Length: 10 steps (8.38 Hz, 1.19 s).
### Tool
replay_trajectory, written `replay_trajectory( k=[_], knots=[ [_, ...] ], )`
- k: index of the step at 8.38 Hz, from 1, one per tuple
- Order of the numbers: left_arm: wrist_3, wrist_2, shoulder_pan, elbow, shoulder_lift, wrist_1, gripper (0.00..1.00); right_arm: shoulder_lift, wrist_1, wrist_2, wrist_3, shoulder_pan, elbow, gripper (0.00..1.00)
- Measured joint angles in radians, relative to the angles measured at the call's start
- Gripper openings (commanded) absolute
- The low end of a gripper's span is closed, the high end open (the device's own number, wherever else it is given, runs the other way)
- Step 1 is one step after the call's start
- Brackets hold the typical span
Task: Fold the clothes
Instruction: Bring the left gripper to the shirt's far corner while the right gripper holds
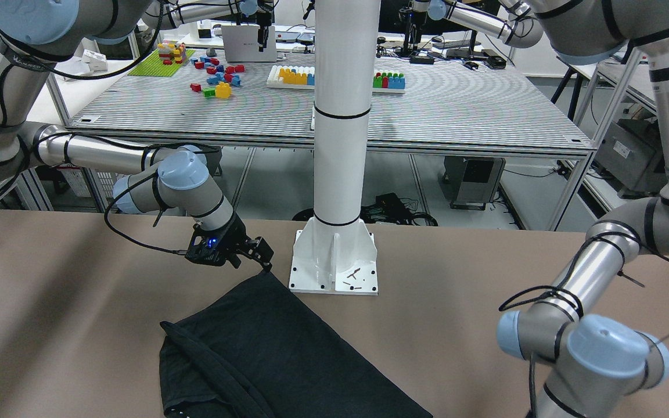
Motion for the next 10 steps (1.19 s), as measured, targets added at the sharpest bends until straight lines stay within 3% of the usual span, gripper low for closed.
replay_trajectory(
  k=[1, 3, 5, 8, 9, 10],
  knots=[
    [-0.053, -0.002, 0.047, -0.085, 0.061, 0.0, 0.85, 0.026, 0.0, -0.054, -0.004, 0.033, -0.02, 0.95],
    [-0.142, 0.02, 0.16, -0.149, 0.121, -0.005, 0.82, 0.076, -0.002, -0.144, -0.002, 0.079, -0.057, 0.95],
    [-0.171, 0.104, 0.276, -0.146, 0.152, -0.01, 0.78, 0.093, -0.014, -0.19, -0.002, 0.11, -0.069, 0.95],
    [-0.201, 0.152, 0.337, -0.136, 0.167, -0.009, 0.71, 0.107, -0.038, -0.206, -0.001, 0.156, -0.078, 0.95],
    [-0.207, 0.155, 0.347, -0.136, 0.174, -0.008, 0.58, 0.111, -0.047, -0.207, -0.001, 0.163, -0.079, 0.95],
    [-0.214, 0.157, 0.357, -0.134, 0.18, -0.008, 0.29, 0.113, -0.054, -0.208, -0.001, 0.169, -0.08, 0.95]
  ],
)
